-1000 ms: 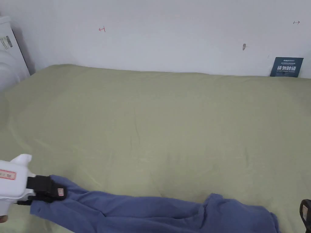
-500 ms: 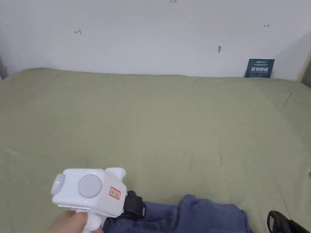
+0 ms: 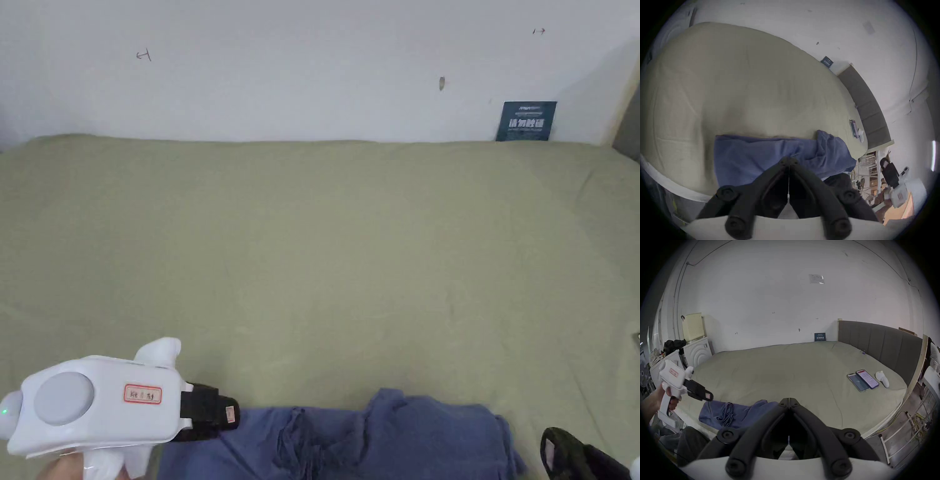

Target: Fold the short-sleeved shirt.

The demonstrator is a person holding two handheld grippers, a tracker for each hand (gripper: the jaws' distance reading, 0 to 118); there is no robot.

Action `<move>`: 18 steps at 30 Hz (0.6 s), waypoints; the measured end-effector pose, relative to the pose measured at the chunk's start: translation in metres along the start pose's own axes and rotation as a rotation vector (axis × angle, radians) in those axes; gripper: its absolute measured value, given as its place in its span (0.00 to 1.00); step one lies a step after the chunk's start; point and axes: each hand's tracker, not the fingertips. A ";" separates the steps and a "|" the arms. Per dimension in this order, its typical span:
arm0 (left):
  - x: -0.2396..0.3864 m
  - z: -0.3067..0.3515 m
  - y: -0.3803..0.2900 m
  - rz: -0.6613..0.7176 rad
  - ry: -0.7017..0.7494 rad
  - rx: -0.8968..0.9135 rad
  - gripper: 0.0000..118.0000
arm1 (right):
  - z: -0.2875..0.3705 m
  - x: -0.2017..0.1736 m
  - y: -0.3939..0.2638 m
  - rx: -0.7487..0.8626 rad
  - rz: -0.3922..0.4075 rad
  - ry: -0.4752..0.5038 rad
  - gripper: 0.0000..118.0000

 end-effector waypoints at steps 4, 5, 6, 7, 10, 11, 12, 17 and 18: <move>-0.011 -0.030 -0.003 0.017 -0.012 -0.058 0.01 | -0.004 -0.009 -0.001 -0.017 0.004 0.018 0.00; -0.010 -0.041 -0.004 0.029 -0.062 -0.089 0.01 | -0.004 -0.011 -0.001 -0.020 0.008 0.020 0.00; -0.008 -0.056 -0.006 0.052 -0.119 -0.114 0.01 | -0.005 -0.012 -0.002 -0.025 0.015 0.022 0.00; -0.005 -0.072 -0.009 0.066 -0.160 -0.145 0.01 | -0.005 -0.014 -0.003 -0.030 0.021 0.020 0.00; 0.010 -0.122 -0.025 0.013 -0.129 -0.242 0.01 | -0.006 -0.015 -0.004 -0.051 0.028 0.014 0.00; 0.013 -0.132 -0.031 -0.006 -0.108 -0.249 0.01 | -0.006 -0.015 -0.005 -0.055 0.029 0.013 0.00; 0.012 -0.133 -0.032 0.001 -0.150 -0.218 0.01 | -0.006 -0.015 -0.005 -0.058 0.032 0.011 0.00; 0.003 -0.081 -0.017 -0.007 -0.164 -0.149 0.01 | -0.012 -0.019 -0.006 -0.077 0.041 0.012 0.00; 0.002 -0.062 -0.013 -0.031 -0.171 -0.111 0.01 | -0.013 -0.021 -0.005 -0.077 0.046 0.014 0.00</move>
